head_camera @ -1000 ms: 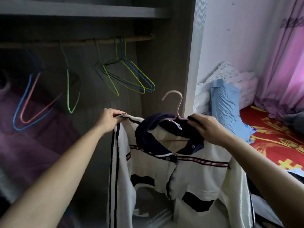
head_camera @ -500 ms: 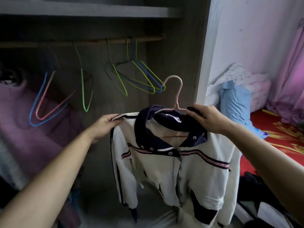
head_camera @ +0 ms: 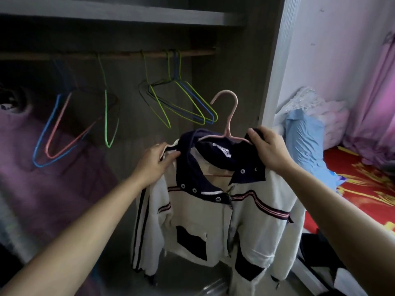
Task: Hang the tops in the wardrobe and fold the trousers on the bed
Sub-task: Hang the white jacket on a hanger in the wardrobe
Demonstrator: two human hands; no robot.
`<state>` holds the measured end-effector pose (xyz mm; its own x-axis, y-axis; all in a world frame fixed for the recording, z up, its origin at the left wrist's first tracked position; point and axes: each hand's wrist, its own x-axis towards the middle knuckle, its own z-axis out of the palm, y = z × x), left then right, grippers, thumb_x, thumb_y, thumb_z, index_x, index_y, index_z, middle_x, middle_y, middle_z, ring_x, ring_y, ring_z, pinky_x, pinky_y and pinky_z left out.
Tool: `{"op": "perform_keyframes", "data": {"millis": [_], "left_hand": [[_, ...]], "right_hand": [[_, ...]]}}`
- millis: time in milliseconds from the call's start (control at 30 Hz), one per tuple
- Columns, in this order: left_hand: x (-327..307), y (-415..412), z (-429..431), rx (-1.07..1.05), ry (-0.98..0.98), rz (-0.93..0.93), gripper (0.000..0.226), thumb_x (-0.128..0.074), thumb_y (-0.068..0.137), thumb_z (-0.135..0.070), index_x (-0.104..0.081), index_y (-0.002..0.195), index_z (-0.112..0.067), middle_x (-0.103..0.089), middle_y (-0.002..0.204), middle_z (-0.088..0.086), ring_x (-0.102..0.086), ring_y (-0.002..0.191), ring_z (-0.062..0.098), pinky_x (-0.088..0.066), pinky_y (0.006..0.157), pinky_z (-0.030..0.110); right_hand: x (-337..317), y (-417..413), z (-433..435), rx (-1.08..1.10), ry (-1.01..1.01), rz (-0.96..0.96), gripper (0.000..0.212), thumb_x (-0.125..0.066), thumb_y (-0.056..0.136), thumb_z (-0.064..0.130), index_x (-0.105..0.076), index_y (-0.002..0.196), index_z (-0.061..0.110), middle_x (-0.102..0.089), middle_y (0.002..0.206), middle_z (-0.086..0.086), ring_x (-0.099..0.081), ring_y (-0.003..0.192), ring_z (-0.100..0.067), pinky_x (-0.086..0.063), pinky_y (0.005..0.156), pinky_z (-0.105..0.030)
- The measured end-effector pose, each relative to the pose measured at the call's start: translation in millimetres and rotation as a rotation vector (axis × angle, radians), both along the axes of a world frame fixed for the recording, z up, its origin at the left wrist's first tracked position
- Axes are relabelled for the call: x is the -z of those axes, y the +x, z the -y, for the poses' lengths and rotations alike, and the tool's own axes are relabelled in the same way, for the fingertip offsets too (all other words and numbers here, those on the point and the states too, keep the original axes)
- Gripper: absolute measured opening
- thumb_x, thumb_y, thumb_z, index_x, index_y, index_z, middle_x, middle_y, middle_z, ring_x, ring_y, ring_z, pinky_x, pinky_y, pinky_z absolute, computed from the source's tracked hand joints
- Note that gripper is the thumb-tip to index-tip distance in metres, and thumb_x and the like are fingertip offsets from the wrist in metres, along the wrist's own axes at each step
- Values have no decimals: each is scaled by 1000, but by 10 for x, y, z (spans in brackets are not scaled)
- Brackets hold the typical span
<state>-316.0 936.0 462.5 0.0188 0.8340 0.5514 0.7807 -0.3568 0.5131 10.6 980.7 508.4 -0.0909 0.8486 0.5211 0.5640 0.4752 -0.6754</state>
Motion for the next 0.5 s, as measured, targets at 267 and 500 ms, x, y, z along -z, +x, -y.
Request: {"op": "perform_keyframes", "data": {"millis": [267, 500], "left_hand": [[121, -80, -55, -148, 122, 302, 53, -53, 83, -73, -66, 74, -23, -64, 64, -6, -60, 60, 7, -44, 59, 39], [5, -47, -228, -382, 118, 472, 59, -39, 93, -69, -52, 49, -31, -45, 42, -11, -32, 44, 11, -29, 51, 36]], "right_hand": [[-173, 186, -86, 396, 84, 253, 37, -52, 99, 38, -56, 124, 10, -60, 123, -17, -58, 109, -40, -48, 86, -46], [-54, -255, 201, 41, 152, 733, 39, -26, 105, 50, -55, 96, 25, -65, 88, -7, -63, 87, -37, -51, 69, -44]]}}
